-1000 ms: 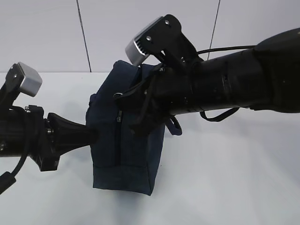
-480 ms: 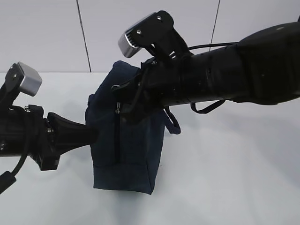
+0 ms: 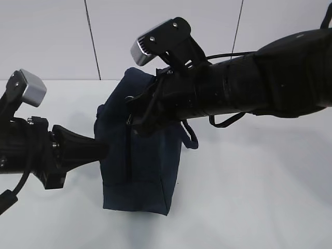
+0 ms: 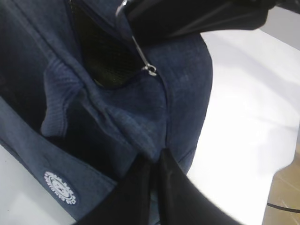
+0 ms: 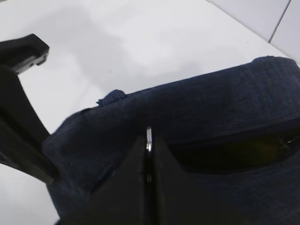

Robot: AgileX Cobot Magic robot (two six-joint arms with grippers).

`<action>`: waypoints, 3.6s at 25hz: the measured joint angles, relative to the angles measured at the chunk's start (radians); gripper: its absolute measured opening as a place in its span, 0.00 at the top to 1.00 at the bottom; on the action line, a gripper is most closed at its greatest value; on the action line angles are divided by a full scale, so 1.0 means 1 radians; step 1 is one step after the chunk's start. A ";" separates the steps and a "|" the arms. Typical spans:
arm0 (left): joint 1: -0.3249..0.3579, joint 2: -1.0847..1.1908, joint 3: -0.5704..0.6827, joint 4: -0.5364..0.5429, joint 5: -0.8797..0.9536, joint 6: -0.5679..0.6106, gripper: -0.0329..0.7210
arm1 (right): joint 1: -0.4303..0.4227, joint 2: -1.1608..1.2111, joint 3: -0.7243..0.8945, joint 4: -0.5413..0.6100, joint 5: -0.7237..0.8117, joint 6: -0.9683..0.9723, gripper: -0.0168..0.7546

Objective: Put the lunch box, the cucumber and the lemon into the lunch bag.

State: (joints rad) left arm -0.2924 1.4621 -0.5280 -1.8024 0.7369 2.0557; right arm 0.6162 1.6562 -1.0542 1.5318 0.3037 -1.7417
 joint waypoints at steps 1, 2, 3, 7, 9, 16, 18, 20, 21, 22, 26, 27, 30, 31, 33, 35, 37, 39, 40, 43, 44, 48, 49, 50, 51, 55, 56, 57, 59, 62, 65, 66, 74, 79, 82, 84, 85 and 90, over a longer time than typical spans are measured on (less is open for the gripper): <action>0.000 0.000 0.000 0.002 0.000 0.000 0.96 | 0.000 0.000 0.000 0.000 0.013 0.007 0.97; 0.000 0.000 0.000 0.002 0.000 0.000 0.96 | 0.000 0.000 -0.002 0.000 0.024 0.009 0.97; 0.000 0.000 0.000 0.004 0.000 0.000 0.96 | 0.000 0.000 -0.002 0.000 0.030 0.013 0.97; 0.000 0.000 0.000 0.006 0.000 0.000 0.96 | 0.000 -0.004 -0.002 -0.045 0.039 0.039 0.97; 0.000 0.000 0.000 0.006 -0.001 0.000 0.96 | 0.000 -0.005 -0.002 -0.089 0.045 0.080 0.97; 0.000 0.000 0.000 0.011 -0.010 0.002 0.96 | -0.027 -0.019 -0.002 -0.314 0.144 0.328 0.97; 0.000 0.000 0.000 0.012 -0.012 0.002 0.96 | -0.053 -0.021 -0.006 -0.348 0.202 0.386 0.97; 0.000 0.000 0.000 0.012 -0.012 0.002 0.96 | -0.084 -0.021 -0.018 -0.365 0.283 0.418 0.97; 0.000 0.000 0.000 0.012 -0.012 0.002 0.96 | -0.098 -0.023 -0.025 -0.370 0.311 0.434 0.97; 0.000 0.000 0.000 0.012 -0.012 0.002 0.96 | -0.109 -0.023 -0.035 -0.375 0.338 0.452 0.97; 0.000 0.000 0.000 0.012 -0.012 0.002 0.96 | -0.128 -0.023 -0.079 -0.383 0.401 0.521 0.97; 0.000 0.000 0.000 0.012 -0.012 0.002 0.96 | -0.128 -0.023 -0.090 -0.387 0.418 0.538 0.97; 0.000 0.000 0.000 0.008 -0.012 0.002 0.96 | -0.128 -0.019 -0.122 -0.411 0.475 0.595 0.97; 0.000 0.000 0.000 0.008 -0.010 0.002 0.96 | -0.128 -0.013 -0.134 -0.426 0.486 0.628 0.97; 0.000 0.000 0.000 0.008 -0.010 0.002 0.96 | -0.128 0.005 -0.156 -0.451 0.508 0.686 0.97; 0.000 0.000 0.000 0.008 -0.010 0.002 0.96 | -0.128 0.017 -0.168 -0.467 0.514 0.720 0.97; 0.000 0.000 0.000 0.010 -0.010 0.002 0.96 | -0.128 0.023 -0.179 -0.474 0.516 0.738 0.97; 0.000 0.000 0.000 0.010 -0.010 0.002 0.96 | -0.134 0.031 -0.190 -0.478 0.518 0.761 0.97; 0.000 0.000 0.000 0.010 -0.010 0.002 0.96 | -0.139 0.037 -0.194 -0.483 0.518 0.769 0.97; 0.000 0.000 0.000 0.010 -0.010 0.003 0.96 | -0.148 0.063 -0.205 -0.498 0.518 0.786 0.97; 0.000 0.000 0.000 0.010 -0.010 0.003 0.96 | -0.148 0.071 -0.210 -0.502 0.518 0.791 0.97; 0.000 0.000 0.000 0.010 -0.009 0.003 0.96 | -0.148 0.087 -0.246 -0.520 0.518 0.820 0.97; 0.000 0.000 0.000 0.010 -0.009 0.003 0.96 | -0.148 0.089 -0.255 -0.528 0.518 0.831 0.97; 0.000 0.000 0.000 0.010 -0.009 0.003 0.96 | -0.148 0.091 -0.262 -0.531 0.518 0.836 0.97; 0.000 0.000 0.000 0.010 -0.009 0.003 0.96 | -0.152 0.091 -0.263 -0.535 0.522 0.845 0.97; 0.000 0.000 0.000 0.008 -0.006 0.003 0.96 | -0.176 0.091 -0.268 -0.544 0.530 0.880 0.97; 0.000 0.000 0.000 0.006 -0.005 0.003 0.96 | -0.185 0.091 -0.268 -0.545 0.532 0.887 0.97; 0.000 0.000 0.000 0.006 -0.005 0.003 0.96 | -0.194 0.091 -0.271 -0.545 0.534 0.891 0.97; 0.000 0.000 0.000 0.006 -0.005 0.003 0.96 | -0.205 0.091 -0.270 -0.545 0.534 0.899 0.97; 0.000 0.000 0.000 0.004 -0.005 0.003 0.96 | -0.216 0.091 -0.270 -0.545 0.538 0.905 0.97; 0.000 0.000 0.000 0.003 -0.005 0.003 0.96 | -0.221 0.094 -0.271 -0.545 0.521 0.905 0.97; 0.000 0.000 0.000 0.003 -0.005 0.003 0.96 | -0.223 0.095 -0.277 -0.545 0.515 0.906 0.97; 0.000 0.000 0.000 0.003 -0.005 0.003 0.96 | -0.227 0.195 -0.410 -0.555 0.506 0.909 0.97; 0.000 0.000 0.000 0.003 -0.005 0.003 0.96 | -0.248 0.245 -0.500 -0.588 0.511 0.931 0.97; 0.000 0.000 0.000 0.003 -0.005 0.003 0.96 | -0.265 0.272 -0.530 -0.603 0.513 0.943 0.97; 0.000 0.000 0.000 0.003 -0.005 0.003 0.96 | -0.271 0.287 -0.543 -0.607 0.513 0.947 0.97; 0.000 0.000 0.000 0.003 -0.005 0.003 0.96 | -0.274 0.295 -0.549 -0.611 0.513 0.949 0.97; 0.000 0.000 0.000 0.003 -0.005 0.003 0.96 | -0.276 0.328 -0.599 -0.633 0.516 0.954 0.97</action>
State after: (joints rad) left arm -0.2924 1.4621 -0.5280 -1.7992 0.7322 2.0590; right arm 0.3400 1.9844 -1.6535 0.8988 0.8192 -0.7881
